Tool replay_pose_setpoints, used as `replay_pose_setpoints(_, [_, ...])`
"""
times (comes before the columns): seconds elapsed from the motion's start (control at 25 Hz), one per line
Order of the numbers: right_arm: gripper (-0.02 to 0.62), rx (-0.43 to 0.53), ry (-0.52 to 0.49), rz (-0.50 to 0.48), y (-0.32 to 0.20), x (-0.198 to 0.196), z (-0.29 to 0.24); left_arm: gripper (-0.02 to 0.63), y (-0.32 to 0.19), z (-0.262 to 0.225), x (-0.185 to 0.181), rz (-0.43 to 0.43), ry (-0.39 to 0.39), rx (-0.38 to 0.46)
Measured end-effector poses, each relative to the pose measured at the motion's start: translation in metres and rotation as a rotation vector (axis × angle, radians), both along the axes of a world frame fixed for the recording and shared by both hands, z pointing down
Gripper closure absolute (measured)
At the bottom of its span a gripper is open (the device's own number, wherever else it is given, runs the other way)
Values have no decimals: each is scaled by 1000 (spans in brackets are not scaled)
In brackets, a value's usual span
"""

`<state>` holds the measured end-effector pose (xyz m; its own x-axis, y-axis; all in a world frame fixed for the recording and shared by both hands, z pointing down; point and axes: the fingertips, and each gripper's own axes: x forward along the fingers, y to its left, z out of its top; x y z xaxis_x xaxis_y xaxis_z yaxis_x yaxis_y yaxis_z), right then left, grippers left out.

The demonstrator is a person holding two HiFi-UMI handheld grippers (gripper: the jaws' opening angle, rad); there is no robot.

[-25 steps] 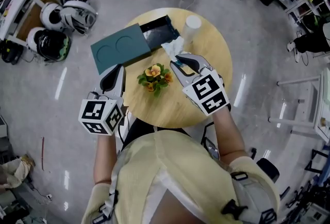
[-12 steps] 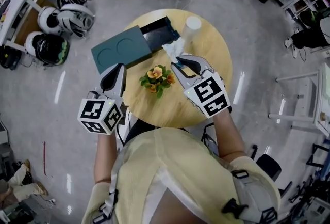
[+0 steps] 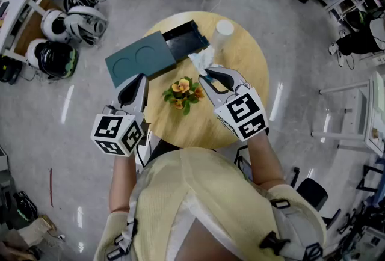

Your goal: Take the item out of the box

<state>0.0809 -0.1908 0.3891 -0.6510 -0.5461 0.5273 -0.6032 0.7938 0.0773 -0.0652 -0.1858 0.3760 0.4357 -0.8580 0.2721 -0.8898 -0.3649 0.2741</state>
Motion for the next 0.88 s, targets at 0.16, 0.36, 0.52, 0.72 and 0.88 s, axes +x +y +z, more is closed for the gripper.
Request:
replay_pose_setpoints(0.16, [518,-3,-1,10,0,-1,1,600,0,2,-2,0,1,-4])
replay_pose_setpoints(0.36, [518,5,-1,15,0,-2,-3,600,2,2,-4,2,2,-8])
replay_pose_setpoints(0.52, [518,15,-4,20,-1,-3,-6,600,4,4,-6,6,-1,-16])
replay_pose_setpoints(0.72, [518,23,-6,18,-2,-6,-10,600,6,5,-9,7,2,-22])
replay_pose_setpoints(0.88, [518,27,-5,20,-1,-8,-11,600,6,7,-11,15,0,-23])
